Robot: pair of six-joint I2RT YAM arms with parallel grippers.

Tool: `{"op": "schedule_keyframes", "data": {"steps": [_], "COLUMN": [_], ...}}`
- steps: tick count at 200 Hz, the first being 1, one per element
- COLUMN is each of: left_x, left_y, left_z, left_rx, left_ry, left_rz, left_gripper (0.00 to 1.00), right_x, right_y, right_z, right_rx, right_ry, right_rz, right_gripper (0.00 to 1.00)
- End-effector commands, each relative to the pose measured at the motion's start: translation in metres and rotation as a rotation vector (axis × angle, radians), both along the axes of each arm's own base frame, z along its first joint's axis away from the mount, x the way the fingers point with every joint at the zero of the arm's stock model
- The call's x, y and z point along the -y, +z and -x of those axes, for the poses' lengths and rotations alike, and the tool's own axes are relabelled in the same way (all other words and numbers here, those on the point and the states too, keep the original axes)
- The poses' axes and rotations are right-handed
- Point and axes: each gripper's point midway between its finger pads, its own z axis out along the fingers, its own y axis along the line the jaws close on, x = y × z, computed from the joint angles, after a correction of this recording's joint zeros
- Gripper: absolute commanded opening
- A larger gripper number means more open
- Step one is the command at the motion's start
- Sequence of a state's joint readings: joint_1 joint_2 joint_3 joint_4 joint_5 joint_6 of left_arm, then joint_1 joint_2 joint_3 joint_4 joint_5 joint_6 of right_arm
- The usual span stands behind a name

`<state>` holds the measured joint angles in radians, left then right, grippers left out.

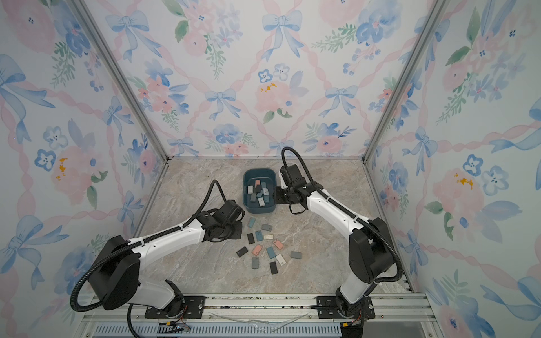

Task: Put the eraser in the storage box
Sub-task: Pick up the eraser from the center of the board, then place the eraser in the storage box.

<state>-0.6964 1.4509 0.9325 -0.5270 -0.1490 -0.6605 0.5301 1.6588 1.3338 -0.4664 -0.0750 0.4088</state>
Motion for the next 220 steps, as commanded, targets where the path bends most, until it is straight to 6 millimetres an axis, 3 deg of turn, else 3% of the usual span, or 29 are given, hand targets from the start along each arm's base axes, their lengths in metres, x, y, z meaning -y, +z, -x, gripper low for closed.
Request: {"op": "schedule_keyframes", "data": {"steps": [1, 103, 157, 220], "left_x": [0.010, 0.050, 0.066, 0.067], "left_y": [0.018, 0.067, 0.054, 0.017], "left_z": [-0.019, -0.139, -0.206, -0.255], "left_rx": [0.030, 0.152, 0.157, 0.156], "left_ry": [-0.059, -0.096, -0.038, 0.078], "left_rz": [0.020, 0.082, 0.117, 0.103], "left_gripper": [0.24, 0.23, 0.19, 0.19], "right_x": [0.011, 0.031, 0.049, 0.067], "right_y": [0.015, 0.016, 0.013, 0.009], "right_z": [0.000, 0.006, 0.010, 0.013], "right_rx": [0.029, 0.025, 0.017, 0.003], "right_ry": [-0.029, -0.069, -0.110, -0.146], "right_rz": [-0.020, -0.022, -0.024, -0.024], "right_gripper": [0.45, 0.45, 0.45, 0.45]}}
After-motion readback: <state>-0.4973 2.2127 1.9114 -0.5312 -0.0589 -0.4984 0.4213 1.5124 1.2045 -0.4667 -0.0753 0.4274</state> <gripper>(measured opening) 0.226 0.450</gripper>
